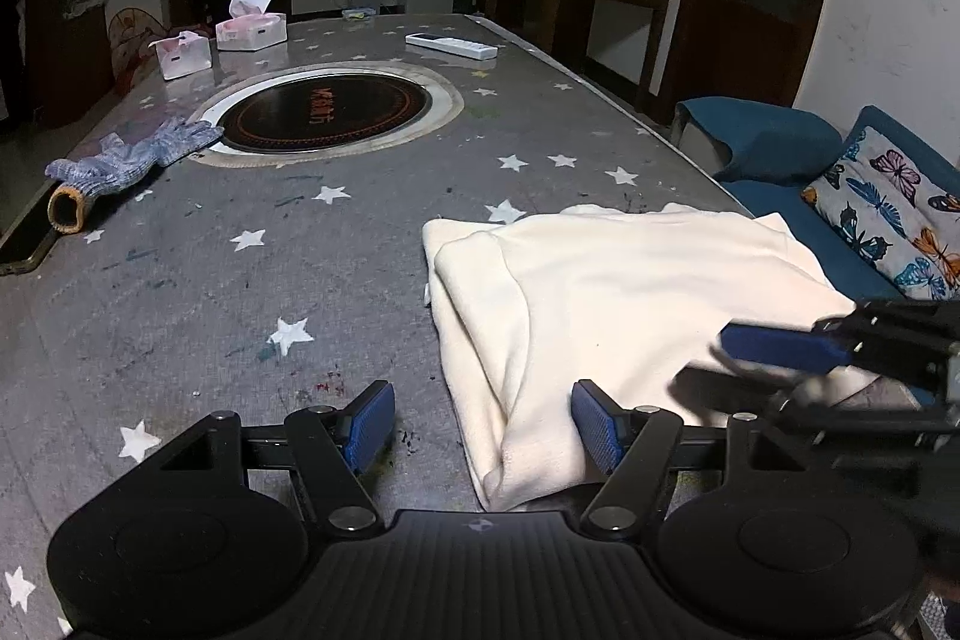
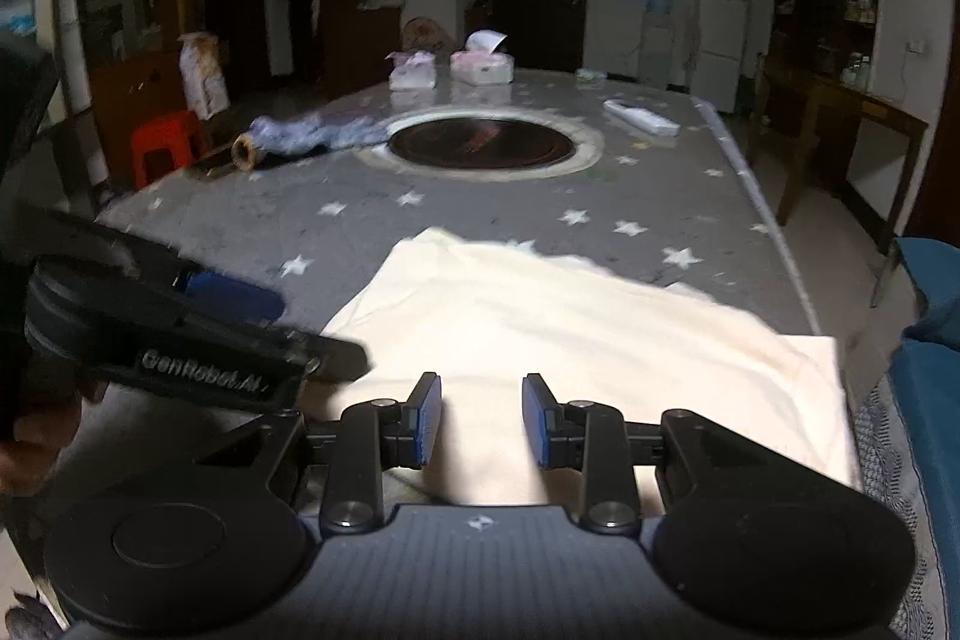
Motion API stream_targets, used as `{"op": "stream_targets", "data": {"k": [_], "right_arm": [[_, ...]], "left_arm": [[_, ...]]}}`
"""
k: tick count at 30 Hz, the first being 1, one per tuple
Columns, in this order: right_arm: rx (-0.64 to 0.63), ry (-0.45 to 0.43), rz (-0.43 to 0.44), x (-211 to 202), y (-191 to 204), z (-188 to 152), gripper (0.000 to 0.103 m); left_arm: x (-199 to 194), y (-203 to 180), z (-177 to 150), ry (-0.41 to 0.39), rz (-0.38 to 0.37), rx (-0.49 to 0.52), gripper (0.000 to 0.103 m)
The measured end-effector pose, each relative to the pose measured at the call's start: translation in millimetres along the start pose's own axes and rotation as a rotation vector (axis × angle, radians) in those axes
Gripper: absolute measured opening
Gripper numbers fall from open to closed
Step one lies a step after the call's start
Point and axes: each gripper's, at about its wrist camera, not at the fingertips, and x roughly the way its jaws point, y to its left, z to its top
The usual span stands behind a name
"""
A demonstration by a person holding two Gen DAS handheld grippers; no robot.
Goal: Fold clothes
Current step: 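Press the folded sweatshirt flat with both open grippers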
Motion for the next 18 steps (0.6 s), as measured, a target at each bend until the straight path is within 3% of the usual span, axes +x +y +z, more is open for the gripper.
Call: {"op": "stream_targets", "data": {"k": [7,16,18], "right_arm": [[-0.072,0.017,-0.012,-9.8,14.2,-16.1,0.029],[0.066,0.032,-0.028,-24.8,1.2,-22.3,0.031],[0.093,0.037,-0.04,-27.2,-1.2,-24.3,0.041]], "left_arm": [[0.6,3.4,-0.5,0.006,-0.003,-0.021,0.07],[-12.1,2.1,-6.7,0.001,-0.012,-0.036,0.071],[-15.1,1.0,-9.2,0.002,-0.015,-0.039,0.073]]}}
